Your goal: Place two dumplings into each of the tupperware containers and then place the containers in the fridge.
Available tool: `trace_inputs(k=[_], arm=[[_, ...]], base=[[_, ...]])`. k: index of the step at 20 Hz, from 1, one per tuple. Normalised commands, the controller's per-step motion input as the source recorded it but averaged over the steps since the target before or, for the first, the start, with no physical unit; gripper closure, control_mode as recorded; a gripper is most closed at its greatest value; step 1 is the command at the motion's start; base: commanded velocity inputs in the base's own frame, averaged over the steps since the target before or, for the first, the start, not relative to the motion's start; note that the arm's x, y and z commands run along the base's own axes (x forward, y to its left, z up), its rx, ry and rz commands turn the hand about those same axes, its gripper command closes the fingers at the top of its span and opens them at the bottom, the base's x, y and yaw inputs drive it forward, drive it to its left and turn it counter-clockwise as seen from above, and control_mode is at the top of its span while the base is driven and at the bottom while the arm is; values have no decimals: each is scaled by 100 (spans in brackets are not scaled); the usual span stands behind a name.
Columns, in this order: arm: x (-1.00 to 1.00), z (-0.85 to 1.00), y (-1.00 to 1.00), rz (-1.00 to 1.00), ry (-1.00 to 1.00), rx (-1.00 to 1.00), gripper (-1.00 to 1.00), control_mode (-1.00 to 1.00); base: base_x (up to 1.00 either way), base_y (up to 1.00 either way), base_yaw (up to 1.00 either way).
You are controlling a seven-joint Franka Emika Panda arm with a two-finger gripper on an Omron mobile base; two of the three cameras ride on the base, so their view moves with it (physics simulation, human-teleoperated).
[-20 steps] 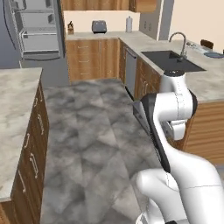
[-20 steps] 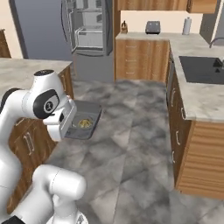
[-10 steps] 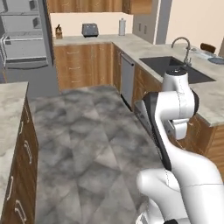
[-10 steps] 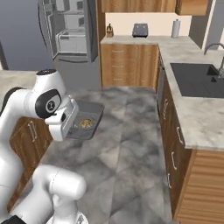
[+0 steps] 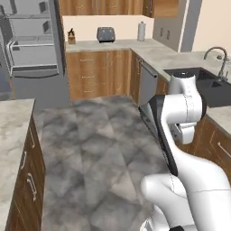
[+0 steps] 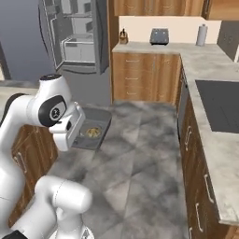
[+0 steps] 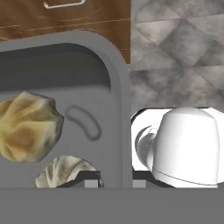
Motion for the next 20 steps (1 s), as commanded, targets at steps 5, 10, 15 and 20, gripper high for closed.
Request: trace_inputs(k=[5, 10, 15, 20], arm=[[0, 0, 0, 0, 0, 0, 100, 100], [0, 0, 0, 0, 0, 0, 100, 100], [0, 0, 0, 0, 0, 0, 100, 100], [0, 0, 0, 0, 0, 0, 100, 100]], base=[[100, -1, 41], [100, -19, 41], [100, -20, 46], [100, -22, 47]])
